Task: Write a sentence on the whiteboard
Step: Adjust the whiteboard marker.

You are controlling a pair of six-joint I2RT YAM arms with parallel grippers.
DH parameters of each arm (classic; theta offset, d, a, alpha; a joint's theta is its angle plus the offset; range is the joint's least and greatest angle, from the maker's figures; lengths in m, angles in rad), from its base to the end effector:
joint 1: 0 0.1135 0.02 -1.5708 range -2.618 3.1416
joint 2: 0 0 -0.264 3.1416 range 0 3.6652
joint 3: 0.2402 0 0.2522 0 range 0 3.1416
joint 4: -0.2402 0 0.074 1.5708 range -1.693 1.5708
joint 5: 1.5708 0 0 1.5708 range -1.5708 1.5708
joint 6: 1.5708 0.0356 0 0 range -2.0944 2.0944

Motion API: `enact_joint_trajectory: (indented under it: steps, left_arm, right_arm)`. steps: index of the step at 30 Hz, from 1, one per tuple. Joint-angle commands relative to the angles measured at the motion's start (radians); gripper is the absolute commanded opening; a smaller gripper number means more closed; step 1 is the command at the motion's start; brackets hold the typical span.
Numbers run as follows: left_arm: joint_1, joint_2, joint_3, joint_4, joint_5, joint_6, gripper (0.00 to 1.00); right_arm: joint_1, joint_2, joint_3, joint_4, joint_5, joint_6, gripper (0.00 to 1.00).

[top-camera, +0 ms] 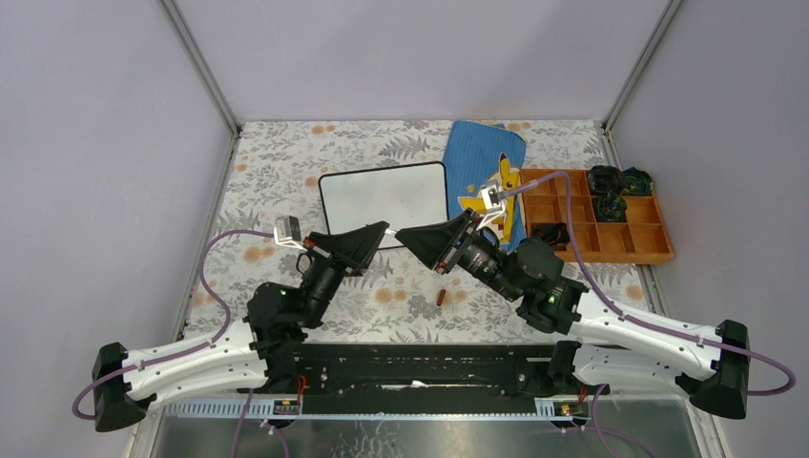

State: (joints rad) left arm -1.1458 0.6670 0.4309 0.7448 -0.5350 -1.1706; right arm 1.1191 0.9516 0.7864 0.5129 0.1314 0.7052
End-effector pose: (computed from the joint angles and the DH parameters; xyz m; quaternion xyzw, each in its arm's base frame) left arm 0.0809 -0.1348 0.3288 -0.2340 0.4856 -0.7081 0.4561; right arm 0.1007 0.1968 0.3846 -0.0651 0.5717 0.6230 0.5298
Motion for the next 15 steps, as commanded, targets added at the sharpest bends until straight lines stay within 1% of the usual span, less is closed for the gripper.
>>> enact_joint_trajectory:
  steps: [1,8,11,15]
  left_arm:
    - [-0.005,-0.007,0.031,-0.006,-0.022,0.025,0.00]
    - [-0.005,-0.007,0.020,-0.003,-0.022,0.011,0.00]
    - [-0.005,-0.009,0.016,-0.002,-0.025,0.006,0.00]
    - [-0.005,-0.009,0.016,-0.001,-0.027,0.006,0.00]
  right_arm:
    - [-0.006,-0.012,0.039,0.048,0.013,0.007,0.26]
    - [-0.007,-0.015,0.028,0.064,0.038,0.014,0.30]
    - [-0.007,-0.014,0.028,0.068,0.037,0.015,0.29]
    - [-0.008,-0.011,0.028,0.072,0.031,0.015,0.26]
